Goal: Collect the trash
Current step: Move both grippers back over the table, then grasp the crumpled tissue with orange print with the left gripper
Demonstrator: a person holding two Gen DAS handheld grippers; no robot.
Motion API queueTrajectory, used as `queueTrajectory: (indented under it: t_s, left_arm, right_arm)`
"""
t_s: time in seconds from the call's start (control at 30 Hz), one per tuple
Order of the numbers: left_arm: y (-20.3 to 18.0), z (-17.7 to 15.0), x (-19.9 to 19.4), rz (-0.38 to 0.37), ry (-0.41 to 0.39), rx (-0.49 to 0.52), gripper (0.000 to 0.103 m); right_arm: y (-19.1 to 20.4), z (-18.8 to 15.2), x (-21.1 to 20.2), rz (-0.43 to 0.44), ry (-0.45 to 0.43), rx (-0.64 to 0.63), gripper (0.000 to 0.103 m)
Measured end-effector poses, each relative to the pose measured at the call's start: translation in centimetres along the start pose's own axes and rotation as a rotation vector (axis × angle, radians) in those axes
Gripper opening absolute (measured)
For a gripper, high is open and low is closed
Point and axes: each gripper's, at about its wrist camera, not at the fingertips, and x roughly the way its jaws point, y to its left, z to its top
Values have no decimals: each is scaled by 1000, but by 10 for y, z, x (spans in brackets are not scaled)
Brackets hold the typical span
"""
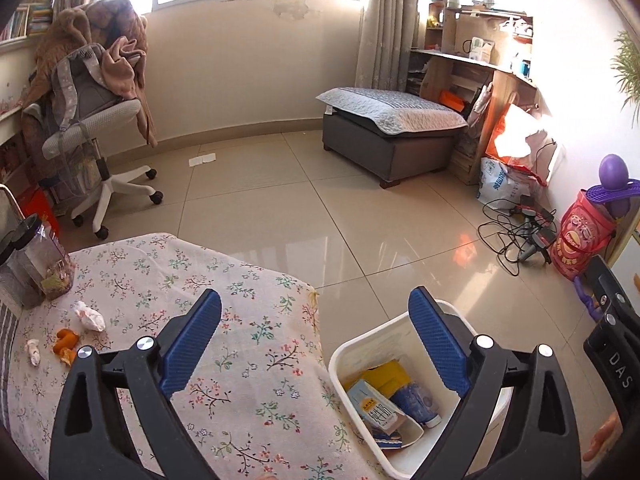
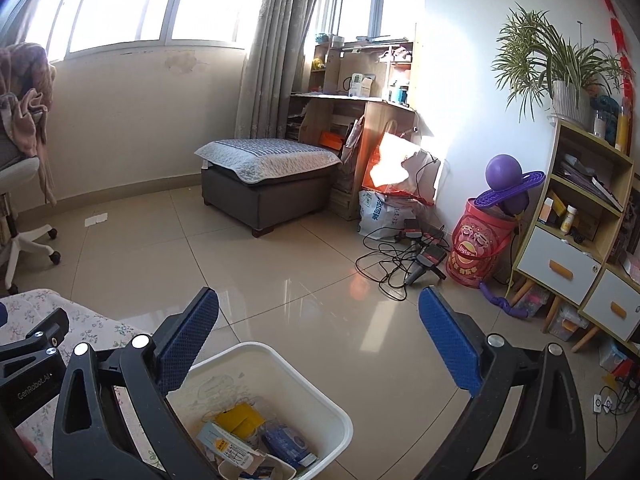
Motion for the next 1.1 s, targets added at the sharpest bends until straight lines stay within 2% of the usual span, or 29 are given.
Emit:
queueTrajectory:
  t_s: [0.37,0.73,0.97,1.1]
  left_arm:
    - [88,-14,-3,150,23,-79,92]
    - [169,-30,-5,246,60,-156,92]
    - [224,-44,0,308,110,-214,92]
    - [267,-53,11,359,174,-248,92]
  right_arm:
    - [91,-3,-21,137,14,-114,96]
    - [177,-12,-34,227,29,-210,96]
    - [232,-23,-43,312,66,-253,96]
    - [260,-30,-48,352,85,-285,96]
